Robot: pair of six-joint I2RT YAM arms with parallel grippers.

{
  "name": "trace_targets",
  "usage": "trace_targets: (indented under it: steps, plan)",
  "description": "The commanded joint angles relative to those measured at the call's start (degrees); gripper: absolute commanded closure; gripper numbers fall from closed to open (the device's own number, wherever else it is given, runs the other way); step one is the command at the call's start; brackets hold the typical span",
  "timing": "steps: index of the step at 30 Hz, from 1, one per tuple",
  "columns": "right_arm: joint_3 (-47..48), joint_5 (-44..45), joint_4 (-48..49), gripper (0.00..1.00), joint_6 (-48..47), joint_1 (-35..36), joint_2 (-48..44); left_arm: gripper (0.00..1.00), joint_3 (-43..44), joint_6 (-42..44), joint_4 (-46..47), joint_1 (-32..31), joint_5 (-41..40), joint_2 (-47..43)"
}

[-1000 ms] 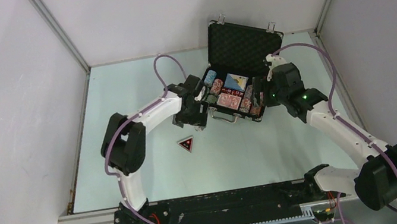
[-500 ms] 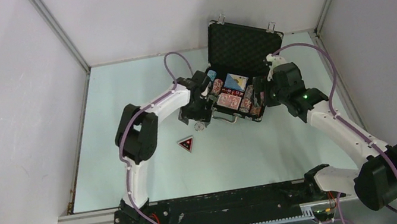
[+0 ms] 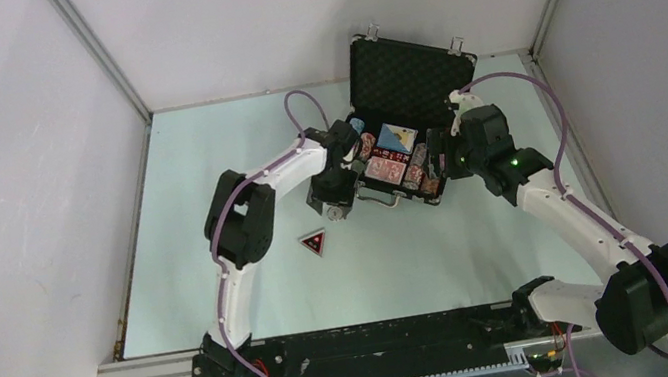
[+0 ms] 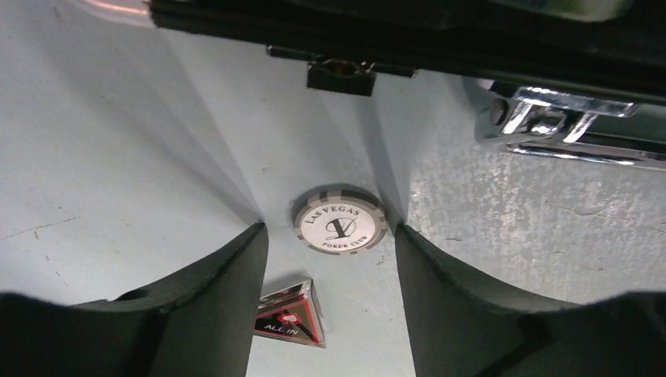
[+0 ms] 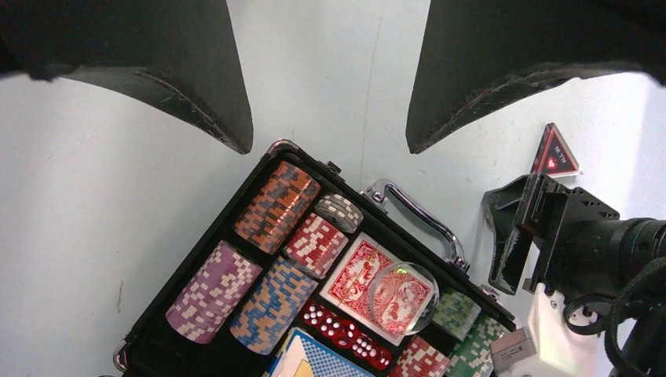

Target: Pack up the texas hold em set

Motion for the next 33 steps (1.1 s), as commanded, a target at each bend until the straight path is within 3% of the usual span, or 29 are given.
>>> trace_targets:
  steps: [1, 13, 17, 24, 33]
  plan:
    - [-0.3, -0.8, 2.6, 0.26, -0.9, -0.3, -0.7, 0.37, 1.7, 0.7, 0.1, -0.4, 0.1, 2.9]
    - [-0.3, -2.5, 2.7, 0.27, -1.3, -0.4, -0.4, 0.66, 1.0, 1.0, 0.5, -0.4, -1.1, 3.3]
    - [-0.3, -4.0, 2.8, 0.27, -1.9, -0.4, -0.3, 0.71, 1.1, 2.0, 0.9, -0.3, -1.3, 3.1]
    - [-0.3, -9.3, 3.2, 0.28, -1.5, -0.6, 1.1, 0.71, -4.0, 3.4, 3.0, -0.3, -1.5, -5.1]
    - [0.5, -30.0, 3.1, 0.35, 2.6, -3.0, 11.7, 0.71, -13.4, 7.7, 9.0, -0.3, 3.9, -17.0]
